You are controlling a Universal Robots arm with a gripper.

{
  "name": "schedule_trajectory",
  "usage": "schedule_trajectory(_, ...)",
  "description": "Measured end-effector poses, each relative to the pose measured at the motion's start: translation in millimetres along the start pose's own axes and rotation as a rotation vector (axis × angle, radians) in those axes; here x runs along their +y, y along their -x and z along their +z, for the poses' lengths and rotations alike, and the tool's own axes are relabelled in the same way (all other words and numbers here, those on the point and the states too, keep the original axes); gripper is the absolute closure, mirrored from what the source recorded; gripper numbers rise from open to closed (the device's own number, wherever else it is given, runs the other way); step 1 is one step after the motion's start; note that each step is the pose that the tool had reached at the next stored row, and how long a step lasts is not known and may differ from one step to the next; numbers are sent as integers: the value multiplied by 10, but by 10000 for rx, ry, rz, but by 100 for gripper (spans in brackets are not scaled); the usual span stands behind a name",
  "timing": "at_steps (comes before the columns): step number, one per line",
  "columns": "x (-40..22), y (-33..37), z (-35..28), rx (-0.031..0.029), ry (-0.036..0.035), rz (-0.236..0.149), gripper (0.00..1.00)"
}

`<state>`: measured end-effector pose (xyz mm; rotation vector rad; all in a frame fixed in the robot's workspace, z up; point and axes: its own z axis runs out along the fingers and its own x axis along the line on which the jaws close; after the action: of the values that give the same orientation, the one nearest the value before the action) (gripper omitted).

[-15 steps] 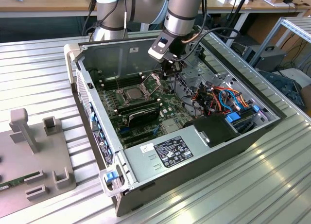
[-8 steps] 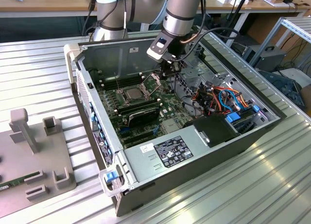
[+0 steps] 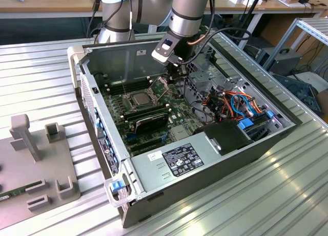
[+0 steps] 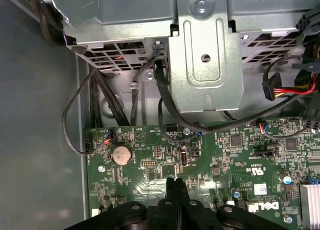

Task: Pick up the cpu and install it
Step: 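Close the cpu cover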

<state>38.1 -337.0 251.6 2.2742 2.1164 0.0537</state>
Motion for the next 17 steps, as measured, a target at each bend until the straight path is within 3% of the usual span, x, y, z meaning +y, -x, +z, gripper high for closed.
schedule_trajectory(3,-62,4,-2,5,38,0,89)
schedule_trajectory(8,-248,18,-9,11,115,-1,89)
schedule_trajectory(13,-528,38,-15,19,233,-1,89)
schedule_trajectory(15,-702,50,-10,23,274,1,89)
schedule_trajectory(17,-721,51,-10,5,275,-2,89)
